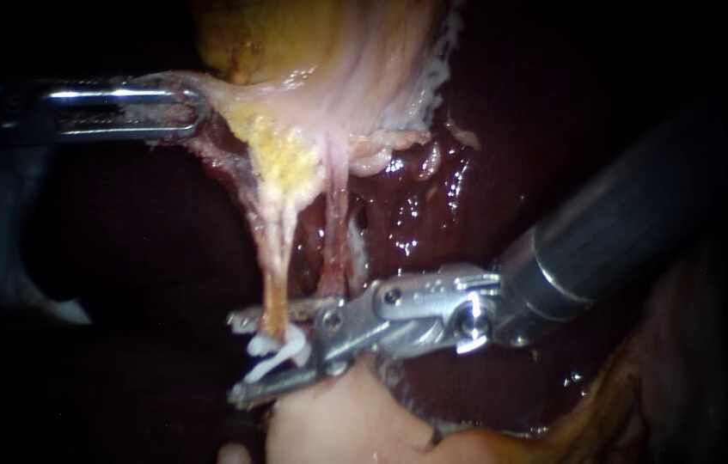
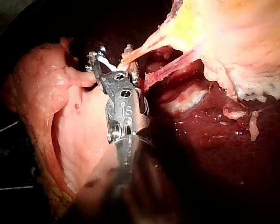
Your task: Clipping second clip left tube
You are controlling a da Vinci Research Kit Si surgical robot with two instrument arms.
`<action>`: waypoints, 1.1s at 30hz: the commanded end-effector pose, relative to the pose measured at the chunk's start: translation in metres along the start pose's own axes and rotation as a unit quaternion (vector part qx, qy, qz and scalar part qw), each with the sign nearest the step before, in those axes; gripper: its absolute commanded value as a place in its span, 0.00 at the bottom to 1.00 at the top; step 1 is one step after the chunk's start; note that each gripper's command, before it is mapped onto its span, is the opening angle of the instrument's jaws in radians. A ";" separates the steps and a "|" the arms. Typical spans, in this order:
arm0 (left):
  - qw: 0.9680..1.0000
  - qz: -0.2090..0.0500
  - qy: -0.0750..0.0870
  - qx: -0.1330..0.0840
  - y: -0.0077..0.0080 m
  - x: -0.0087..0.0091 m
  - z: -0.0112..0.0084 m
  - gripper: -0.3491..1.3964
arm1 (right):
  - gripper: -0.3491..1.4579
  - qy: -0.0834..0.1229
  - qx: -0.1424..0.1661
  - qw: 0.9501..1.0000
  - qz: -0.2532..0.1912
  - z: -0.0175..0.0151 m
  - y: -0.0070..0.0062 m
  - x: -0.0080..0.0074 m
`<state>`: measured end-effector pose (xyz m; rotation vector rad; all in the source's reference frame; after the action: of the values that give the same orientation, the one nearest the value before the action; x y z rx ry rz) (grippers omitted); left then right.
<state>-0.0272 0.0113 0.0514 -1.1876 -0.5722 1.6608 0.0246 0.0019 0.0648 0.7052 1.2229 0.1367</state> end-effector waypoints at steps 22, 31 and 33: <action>1.000 0.000 0.000 0.000 0.0000 0.0000 0.0000 0.00 | 0.20 0.007 0.012 0.999 0.052 0.0002 -0.0011 0.0005; 1.000 0.000 0.000 0.000 0.0000 0.0000 0.0000 0.00 | 0.00 0.011 0.007 0.995 0.100 -0.0003 0.0000 0.0002; 1.000 0.000 0.000 0.000 0.0000 0.0000 0.0000 0.00 | 0.00 0.011 0.008 0.995 0.100 -0.0005 0.0002 0.0000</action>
<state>-0.0272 0.0113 0.0514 -1.1879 -0.5719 1.6607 0.0243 0.0023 0.0648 0.8398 1.1712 0.3032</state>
